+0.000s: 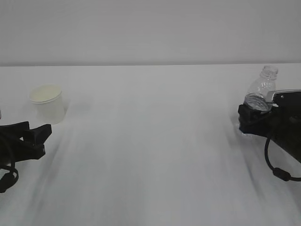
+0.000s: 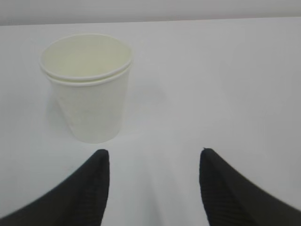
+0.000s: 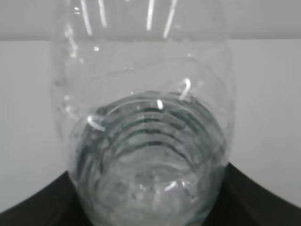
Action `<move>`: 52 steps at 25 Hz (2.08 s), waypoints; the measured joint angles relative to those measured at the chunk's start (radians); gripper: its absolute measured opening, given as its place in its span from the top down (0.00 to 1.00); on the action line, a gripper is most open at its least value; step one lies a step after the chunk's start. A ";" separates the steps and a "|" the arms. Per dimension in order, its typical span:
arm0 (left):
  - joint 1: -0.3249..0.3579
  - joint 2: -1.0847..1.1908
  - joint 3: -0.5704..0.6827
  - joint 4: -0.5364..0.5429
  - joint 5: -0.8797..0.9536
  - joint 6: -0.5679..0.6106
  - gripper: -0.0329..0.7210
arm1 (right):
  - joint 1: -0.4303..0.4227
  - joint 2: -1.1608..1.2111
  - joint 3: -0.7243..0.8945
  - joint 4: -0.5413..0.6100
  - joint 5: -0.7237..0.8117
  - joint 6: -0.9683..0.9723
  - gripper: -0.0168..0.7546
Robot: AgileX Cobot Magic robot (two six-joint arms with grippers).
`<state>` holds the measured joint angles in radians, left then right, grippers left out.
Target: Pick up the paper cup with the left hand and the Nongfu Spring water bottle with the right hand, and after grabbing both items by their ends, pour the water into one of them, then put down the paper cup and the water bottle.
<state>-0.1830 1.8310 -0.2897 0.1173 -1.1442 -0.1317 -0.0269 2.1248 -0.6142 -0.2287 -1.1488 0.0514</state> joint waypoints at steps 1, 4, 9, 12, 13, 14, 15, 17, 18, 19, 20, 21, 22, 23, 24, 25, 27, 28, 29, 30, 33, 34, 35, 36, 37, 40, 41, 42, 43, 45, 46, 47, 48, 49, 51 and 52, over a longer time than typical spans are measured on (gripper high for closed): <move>0.000 0.000 0.000 0.000 0.000 0.000 0.38 | 0.000 0.000 0.000 -0.009 0.000 -0.013 0.40; 0.000 0.000 0.000 0.000 0.000 0.000 0.38 | 0.000 0.000 0.000 -0.035 0.000 -0.027 0.41; 0.000 0.000 0.000 0.000 0.000 0.001 0.39 | 0.000 -0.002 0.002 -0.061 0.000 -0.051 0.41; 0.000 0.000 0.000 0.000 0.000 0.001 0.39 | 0.000 -0.028 0.026 -0.062 0.012 -0.107 0.40; 0.000 0.000 0.000 0.000 0.000 0.001 0.39 | 0.000 -0.040 0.036 -0.060 0.021 -0.127 0.41; 0.000 0.000 0.000 0.000 0.000 0.001 0.39 | 0.000 -0.056 0.050 -0.054 0.029 -0.144 0.41; 0.000 0.000 0.000 0.000 0.000 0.001 0.39 | 0.000 -0.074 0.059 -0.044 0.031 -0.153 0.41; 0.000 0.000 0.000 0.000 0.000 0.001 0.39 | 0.000 -0.103 0.076 -0.026 0.031 -0.160 0.39; 0.000 0.000 0.000 0.000 0.000 0.001 0.39 | 0.000 -0.115 0.081 -0.019 0.031 -0.162 0.40; 0.000 0.000 0.000 0.000 0.000 0.001 0.39 | 0.000 -0.123 0.088 -0.014 0.031 -0.164 0.41; 0.000 0.000 0.000 0.000 0.000 0.001 0.39 | 0.000 -0.128 0.093 -0.010 0.031 -0.164 0.41; 0.000 0.000 0.000 0.000 0.000 0.001 0.39 | 0.000 -0.133 0.097 -0.010 0.031 -0.166 0.41; 0.000 0.000 0.000 0.000 0.000 0.001 0.39 | 0.000 -0.133 0.099 -0.010 0.031 -0.166 0.41; 0.000 0.000 0.000 0.000 0.000 0.001 0.39 | 0.000 -0.133 0.104 -0.010 0.031 -0.166 0.39; 0.000 0.000 0.000 0.000 0.000 0.001 0.39 | 0.000 -0.133 0.109 -0.010 0.033 -0.166 0.40; 0.000 0.000 0.000 0.000 0.000 0.001 0.39 | 0.000 -0.133 0.115 -0.010 0.033 -0.166 0.41; 0.000 0.000 0.000 0.000 0.000 0.001 0.39 | 0.000 -0.133 0.126 -0.016 0.033 -0.166 0.38; 0.000 0.000 0.000 0.000 0.000 0.001 0.39 | 0.000 -0.133 0.134 -0.019 0.033 -0.168 0.38; 0.000 0.000 0.000 0.000 0.000 0.001 0.39 | 0.000 -0.133 0.140 -0.019 0.033 -0.168 0.40; 0.000 0.000 0.000 0.000 0.000 0.001 0.39 | 0.000 -0.139 0.149 -0.019 0.033 -0.168 0.38; 0.000 0.000 0.000 0.002 0.000 0.001 0.39 | 0.000 -0.160 0.166 -0.025 0.035 -0.170 0.41; 0.000 0.000 0.000 0.004 0.000 0.001 0.39 | 0.000 -0.162 0.166 -0.025 0.035 -0.170 0.41; 0.000 0.000 0.000 0.004 0.000 0.001 0.39 | 0.000 -0.164 0.166 -0.025 0.035 -0.170 0.41; 0.000 0.000 0.000 0.006 0.000 0.001 0.39 | 0.000 -0.164 0.166 -0.025 0.035 -0.170 0.42; 0.000 0.000 0.000 0.006 0.000 0.001 0.39 | 0.000 -0.166 0.166 -0.025 0.035 -0.172 0.42; 0.000 0.000 0.000 0.011 0.000 0.001 0.39 | 0.000 -0.166 0.167 -0.025 0.035 -0.173 0.47; 0.000 0.000 0.000 0.011 0.000 0.001 0.39 | 0.000 -0.166 0.167 -0.025 0.033 -0.173 0.46; 0.000 0.000 0.000 0.011 0.000 0.001 0.39 | 0.000 -0.166 0.167 -0.025 0.035 -0.176 0.48; 0.000 0.000 0.000 0.011 0.000 0.001 0.39 | 0.000 -0.166 0.167 -0.025 0.035 -0.177 0.49; 0.000 0.000 0.000 0.013 0.000 0.001 0.39 | 0.000 -0.166 0.167 -0.025 0.035 -0.181 0.50; 0.000 0.000 0.000 0.013 0.000 0.001 0.39 | 0.000 -0.166 0.167 -0.025 0.035 -0.182 0.51; 0.000 0.000 0.000 0.013 0.000 0.001 0.39 | 0.000 -0.166 0.167 -0.025 0.035 -0.185 0.51; 0.000 0.000 0.000 0.013 0.000 0.001 0.39 | 0.000 -0.166 0.167 -0.025 0.035 -0.185 0.51; 0.000 0.000 0.000 0.013 0.000 0.001 0.39 | 0.000 -0.166 0.167 -0.025 0.035 -0.185 0.51; 0.000 0.000 0.000 0.013 0.000 0.001 0.39 | 0.000 -0.166 0.167 -0.025 0.033 -0.185 0.48; 0.000 0.000 0.000 0.013 0.000 0.001 0.39 | 0.000 -0.166 0.167 -0.025 0.035 -0.187 0.50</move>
<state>-0.1830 1.8310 -0.2897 0.1306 -1.1442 -0.1310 -0.0269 1.9583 -0.4475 -0.2535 -1.1136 -0.1356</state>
